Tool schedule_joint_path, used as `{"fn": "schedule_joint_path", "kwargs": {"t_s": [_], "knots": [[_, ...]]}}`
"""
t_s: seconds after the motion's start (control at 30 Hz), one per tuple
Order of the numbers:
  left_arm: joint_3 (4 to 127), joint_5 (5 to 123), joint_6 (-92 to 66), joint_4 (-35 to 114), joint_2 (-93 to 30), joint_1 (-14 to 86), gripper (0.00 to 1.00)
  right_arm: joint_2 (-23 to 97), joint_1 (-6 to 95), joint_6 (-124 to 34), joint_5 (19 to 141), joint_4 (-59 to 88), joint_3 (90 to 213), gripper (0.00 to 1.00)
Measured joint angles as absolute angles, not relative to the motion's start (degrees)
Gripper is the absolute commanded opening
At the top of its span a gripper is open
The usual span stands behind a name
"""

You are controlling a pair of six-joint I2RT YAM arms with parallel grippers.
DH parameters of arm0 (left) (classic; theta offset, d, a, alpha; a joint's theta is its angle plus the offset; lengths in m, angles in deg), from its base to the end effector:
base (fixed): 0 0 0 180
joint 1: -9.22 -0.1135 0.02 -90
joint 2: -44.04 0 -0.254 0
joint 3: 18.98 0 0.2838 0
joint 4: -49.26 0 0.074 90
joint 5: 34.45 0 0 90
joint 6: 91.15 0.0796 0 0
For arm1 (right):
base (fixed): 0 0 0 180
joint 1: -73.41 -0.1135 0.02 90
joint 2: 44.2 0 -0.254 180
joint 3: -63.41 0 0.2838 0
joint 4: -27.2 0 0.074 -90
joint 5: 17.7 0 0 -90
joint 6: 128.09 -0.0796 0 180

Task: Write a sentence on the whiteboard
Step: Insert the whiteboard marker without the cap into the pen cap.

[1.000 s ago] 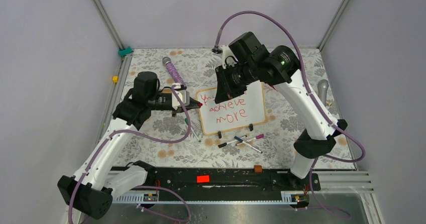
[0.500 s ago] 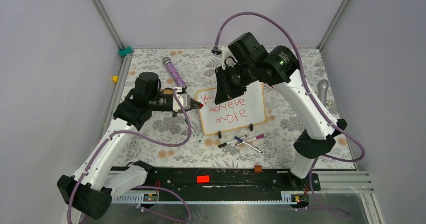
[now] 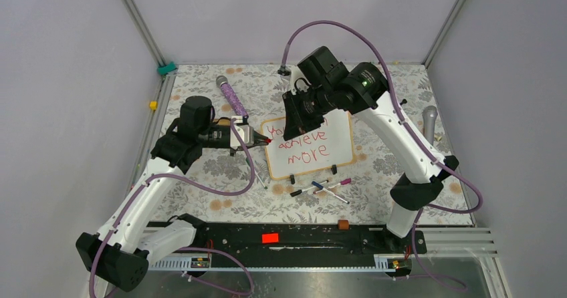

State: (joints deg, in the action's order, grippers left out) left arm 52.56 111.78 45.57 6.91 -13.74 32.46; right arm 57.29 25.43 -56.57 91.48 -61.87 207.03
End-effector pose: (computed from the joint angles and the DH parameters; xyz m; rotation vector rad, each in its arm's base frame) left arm 0.2165 -0.1650 0.3393 1.5128 1.1573 -0.7303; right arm 0.2369 0.3020 0.4438 -0.8104 2.4130 0.9080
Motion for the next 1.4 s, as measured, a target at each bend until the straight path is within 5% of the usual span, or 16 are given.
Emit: {"fn": "schedule_joint_path", "kwargs": {"t_s": [0.7, 1.4], "knots": [[52.38, 111.12, 44.69, 6.86, -13.72, 32.66, 0.00, 58.80, 25.40, -56.57, 91.65, -60.03, 205.33, 0.00], [52.54, 100.55, 24.15, 10.64, -18.88, 39.04, 0.00, 67.19, 23.59, -56.79, 85.16, -67.18, 211.66, 0.00]]}}
